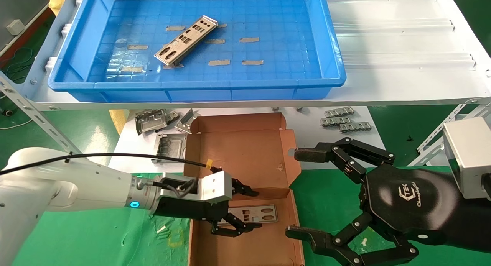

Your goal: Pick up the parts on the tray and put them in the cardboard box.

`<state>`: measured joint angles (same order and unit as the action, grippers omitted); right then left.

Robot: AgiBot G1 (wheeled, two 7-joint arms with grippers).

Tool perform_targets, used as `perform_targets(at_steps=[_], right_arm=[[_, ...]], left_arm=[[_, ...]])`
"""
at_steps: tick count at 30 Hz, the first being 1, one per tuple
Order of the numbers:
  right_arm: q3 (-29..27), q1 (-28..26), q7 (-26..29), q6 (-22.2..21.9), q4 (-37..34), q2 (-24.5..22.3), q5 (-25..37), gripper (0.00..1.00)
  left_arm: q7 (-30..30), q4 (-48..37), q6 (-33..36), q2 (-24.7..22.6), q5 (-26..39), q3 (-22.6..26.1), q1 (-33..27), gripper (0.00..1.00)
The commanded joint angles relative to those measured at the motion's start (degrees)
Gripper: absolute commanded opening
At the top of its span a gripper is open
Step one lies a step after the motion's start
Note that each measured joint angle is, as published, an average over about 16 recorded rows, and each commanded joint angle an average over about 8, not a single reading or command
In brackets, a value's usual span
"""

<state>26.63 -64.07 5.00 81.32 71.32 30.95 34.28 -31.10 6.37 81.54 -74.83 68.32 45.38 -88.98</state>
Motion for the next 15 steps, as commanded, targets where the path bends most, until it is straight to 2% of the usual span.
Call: perform_targets(at_steps=[1,9,15], right_arm=[[0.0,0.0,0.0,0.0,0.0,0.0,0.0,1.0],[0.0,0.0,0.0,0.0,0.0,0.0,0.0,1.0],[0.0,0.01,0.0,-0.01,-0.01,0.0,0.0,1.0]], left_arm=[[0.48,-0.7,1.29,0.13,-0.51,-0.28,-0.44,1.0],[3.63,-1.68,8.74,2.24,-3.72,-2.05,-0.85,1.0],[6.1,0.0,10.86,3.99,-6.38,-3.22,0.2,1.0]])
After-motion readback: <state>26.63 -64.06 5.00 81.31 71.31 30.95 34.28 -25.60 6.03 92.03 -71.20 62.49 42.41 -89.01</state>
